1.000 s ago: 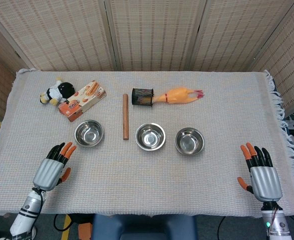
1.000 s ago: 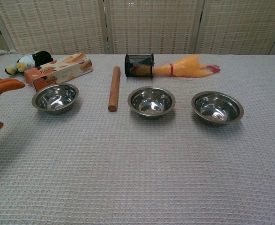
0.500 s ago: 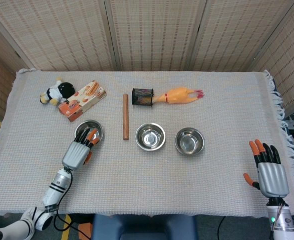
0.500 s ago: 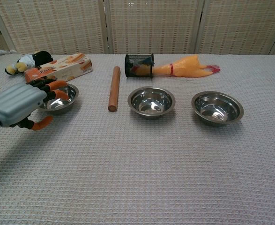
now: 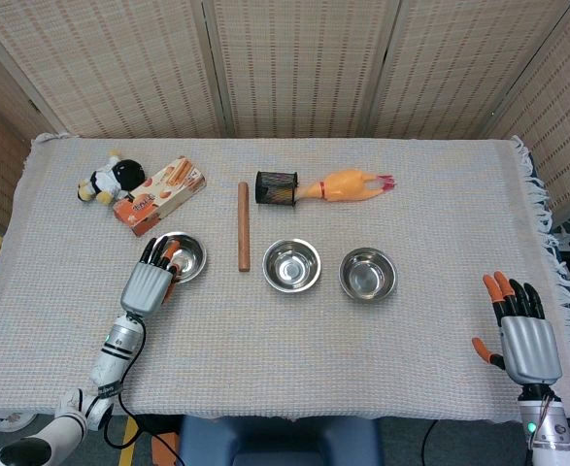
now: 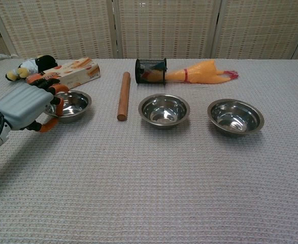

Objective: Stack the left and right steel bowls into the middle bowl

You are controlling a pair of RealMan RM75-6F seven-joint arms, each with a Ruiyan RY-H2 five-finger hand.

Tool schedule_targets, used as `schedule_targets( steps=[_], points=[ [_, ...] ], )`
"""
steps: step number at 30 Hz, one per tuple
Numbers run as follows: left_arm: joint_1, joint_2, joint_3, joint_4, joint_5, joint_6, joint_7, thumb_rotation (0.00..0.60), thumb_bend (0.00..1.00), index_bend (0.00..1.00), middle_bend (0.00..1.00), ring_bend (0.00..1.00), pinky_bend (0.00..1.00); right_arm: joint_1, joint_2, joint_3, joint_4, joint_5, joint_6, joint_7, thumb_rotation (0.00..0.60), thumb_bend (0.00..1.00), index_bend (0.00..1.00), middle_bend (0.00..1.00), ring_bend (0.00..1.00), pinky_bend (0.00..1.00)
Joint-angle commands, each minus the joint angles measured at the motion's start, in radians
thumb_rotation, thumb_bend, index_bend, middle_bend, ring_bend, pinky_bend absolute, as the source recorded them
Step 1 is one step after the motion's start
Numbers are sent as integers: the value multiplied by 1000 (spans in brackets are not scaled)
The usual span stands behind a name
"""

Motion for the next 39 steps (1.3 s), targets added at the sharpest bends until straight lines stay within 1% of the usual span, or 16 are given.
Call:
schedule_targets(
  steps=[1,7,11,14,17,20,26,27,28,30,31,32,33,34,37,39],
  points=[
    [-30,-46,-4,64,-4,49,-33,600,470,765,205,20,100,-1,4,-1,-5,1,0,3,600,116,0,0,0,0],
    [-92,-76,-6,64,10,141,-49,600,471,791,237,39,100,-4,17,-3,-16,0,4,18,600,115,0,0,0,0],
    [-146,-91,-24,18,12,205,-20,600,469,790,240,46,102,-8,31,-6,-27,-7,8,35,600,116,0,0,0,0],
    [-184,-101,-29,-32,17,220,10,600,470,781,240,47,103,-11,42,-9,-35,-12,10,51,600,116,0,0,0,0],
    [-213,-118,-19,-79,27,197,58,600,469,775,239,47,104,-14,52,-9,-40,-16,14,67,600,116,0,0,0,0],
    [-243,-153,-12,-95,30,161,102,600,469,755,233,47,107,-16,62,-10,-44,-18,15,84,600,116,0,0,0,0],
    [-303,-252,-33,-13,-4,53,149,600,470,713,214,44,109,-17,82,-10,-53,-18,11,111,600,116,0,0,0,0],
    [-307,-262,-37,0,-12,39,157,600,469,692,207,40,109,-18,85,-10,-54,-20,12,116,600,116,0,0,0,0],
    [-309,-262,-38,-1,-21,22,169,600,468,628,185,28,109,-18,88,-11,-55,-21,13,120,600,116,0,0,0,0],
    [-307,-262,-48,-13,-49,-22,205,600,460,398,108,7,109,-21,93,-11,-56,-23,17,129,600,116,0,0,0,0],
    [-305,-262,-53,-19,-60,-33,217,600,460,220,55,0,108,-22,94,-11,-56,-24,18,131,600,116,0,0,0,0],
    [-301,-261,-59,-26,-72,-42,233,600,459,87,18,0,106,-22,95,-11,-56,-24,18,133,600,116,0,0,0,0],
    [-296,-255,-61,-39,-77,-45,239,600,462,26,3,0,105,-22,95,-12,-55,-25,17,132,600,116,0,0,0,0],
    [-290,-245,-61,-59,-80,-43,243,600,464,0,0,0,104,-21,95,-13,-55,-26,15,130,600,115,0,0,0,0],
    [-250,-182,-43,-166,-79,-26,274,600,457,0,0,0,103,-17,87,-18,-51,-34,11,121,600,116,0,0,0,0],
    [-211,-121,-30,-292,-83,-13,306,600,456,0,0,0,103,-12,76,-24,-46,-42,2,106,600,116,0,0,0,0]
  ],
)
